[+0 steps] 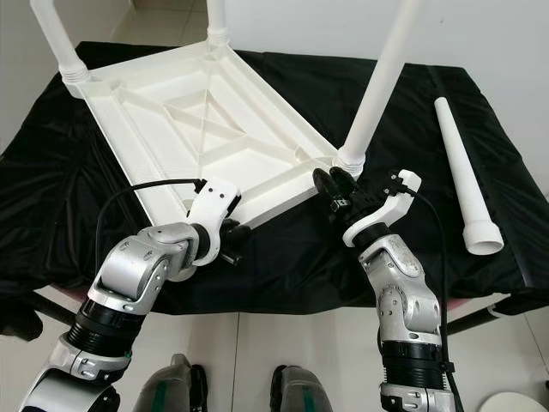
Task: Building children table
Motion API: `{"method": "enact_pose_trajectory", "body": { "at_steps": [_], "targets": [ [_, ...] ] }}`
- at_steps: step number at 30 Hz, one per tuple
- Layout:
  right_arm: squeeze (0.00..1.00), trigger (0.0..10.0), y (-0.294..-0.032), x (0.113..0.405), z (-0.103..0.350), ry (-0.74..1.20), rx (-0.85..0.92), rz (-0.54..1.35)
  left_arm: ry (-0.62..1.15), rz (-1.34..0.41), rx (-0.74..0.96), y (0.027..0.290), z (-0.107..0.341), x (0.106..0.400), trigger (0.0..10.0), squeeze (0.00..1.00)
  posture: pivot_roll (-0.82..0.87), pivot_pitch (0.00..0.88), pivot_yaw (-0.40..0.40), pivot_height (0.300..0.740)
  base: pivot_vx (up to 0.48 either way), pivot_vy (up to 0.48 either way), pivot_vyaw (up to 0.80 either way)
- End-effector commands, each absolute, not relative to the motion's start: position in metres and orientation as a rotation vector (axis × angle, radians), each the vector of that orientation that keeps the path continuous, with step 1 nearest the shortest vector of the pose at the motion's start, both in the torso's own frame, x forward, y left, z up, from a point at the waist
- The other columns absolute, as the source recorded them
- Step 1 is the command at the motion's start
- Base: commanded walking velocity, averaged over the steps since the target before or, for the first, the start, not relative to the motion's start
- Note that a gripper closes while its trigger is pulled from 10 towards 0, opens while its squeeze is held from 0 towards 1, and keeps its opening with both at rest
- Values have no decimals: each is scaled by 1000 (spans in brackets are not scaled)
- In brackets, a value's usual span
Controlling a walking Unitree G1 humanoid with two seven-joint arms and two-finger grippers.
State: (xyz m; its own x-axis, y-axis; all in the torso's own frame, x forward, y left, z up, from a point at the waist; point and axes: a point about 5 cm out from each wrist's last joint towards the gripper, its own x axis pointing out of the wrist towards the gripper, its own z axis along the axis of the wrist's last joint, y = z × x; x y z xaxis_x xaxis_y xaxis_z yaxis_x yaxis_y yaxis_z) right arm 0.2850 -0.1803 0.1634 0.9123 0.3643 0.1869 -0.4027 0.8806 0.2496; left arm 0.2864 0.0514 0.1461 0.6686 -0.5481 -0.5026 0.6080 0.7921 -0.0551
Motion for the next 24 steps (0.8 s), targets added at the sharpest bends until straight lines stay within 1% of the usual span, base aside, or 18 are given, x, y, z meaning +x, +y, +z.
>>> {"method": "enact_pose_trajectory", "body": {
  "at_steps": [1, 4, 5, 6, 7, 8, 9, 10, 20, 21, 22, 24],
  "targets": [
    [0, 10000, -181, 285, 165, -142, 285, 398, 390, -503, 139, 57, 173, 300, 0, 0, -117, 47, -9, 740, 0, 0, 0],
    [0, 10000, -181, 285, 165, -141, 284, 397, 395, -465, 127, 59, 173, 303, 0, 0, -116, 48, -10, 740, 0, 0, 0],
    [0, 10000, -181, 286, 165, -142, 283, 396, 399, -423, 115, 62, 173, 307, 0, 0, -117, 49, -9, 740, 0, 0, 0],
    [0, 10000, -181, 286, 165, -142, 283, 396, 404, -391, 106, 63, 172, 309, 627, 0, -117, 50, -10, 740, 0, 0, 0],
    [0, 10000, -181, 286, 165, -142, 283, 396, 404, -391, 106, 63, 172, 309, 627, 0, -117, 50, -10, 740, 0, 0, 0],
    [0, 10000, -181, 286, 166, -143, 282, 396, 405, -370, 104, 63, 172, 311, 6078, 0, -118, 51, -10, 740, 0, 0, 0],
    [0, 10000, -181, 286, 166, -143, 282, 396, 405, -370, 104, 63, 172, 311, 6078, 0, -118, 51, -10, 740, 0, 0, 0],
    [0, 10000, -180, 286, 166, -144, 282, 397, 400, -367, 108, 62, 172, 313, 10000, 0, -119, 52, -11, 740, 0, 0, 0],
    [0, 10000, -181, 285, 167, -144, 278, 392, 345, -410, 120, 49, 181, 314, 10000, 0, -125, 62, -7, 740, 0, 0, 0],
    [0, 10000, -181, 285, 167, -144, 278, 390, 341, -421, 119, 48, 182, 314, 10000, 341, -125, 62, -7, 740, 0, 0, 0],
    [0, 10000, -181, 285, 167, -144, 277, 388, 335, -431, 108, 46, 183, 313, 10000, 1000, -126, 63, -4, 740, 0, 0, 0],
    [0, 10000, -181, 285, 167, -144, 277, 388, 335, -431, 108, 46, 183, 313, 10000, 1000, -126, 63, -4, 740, 0, 0, 0]
  ]
}}
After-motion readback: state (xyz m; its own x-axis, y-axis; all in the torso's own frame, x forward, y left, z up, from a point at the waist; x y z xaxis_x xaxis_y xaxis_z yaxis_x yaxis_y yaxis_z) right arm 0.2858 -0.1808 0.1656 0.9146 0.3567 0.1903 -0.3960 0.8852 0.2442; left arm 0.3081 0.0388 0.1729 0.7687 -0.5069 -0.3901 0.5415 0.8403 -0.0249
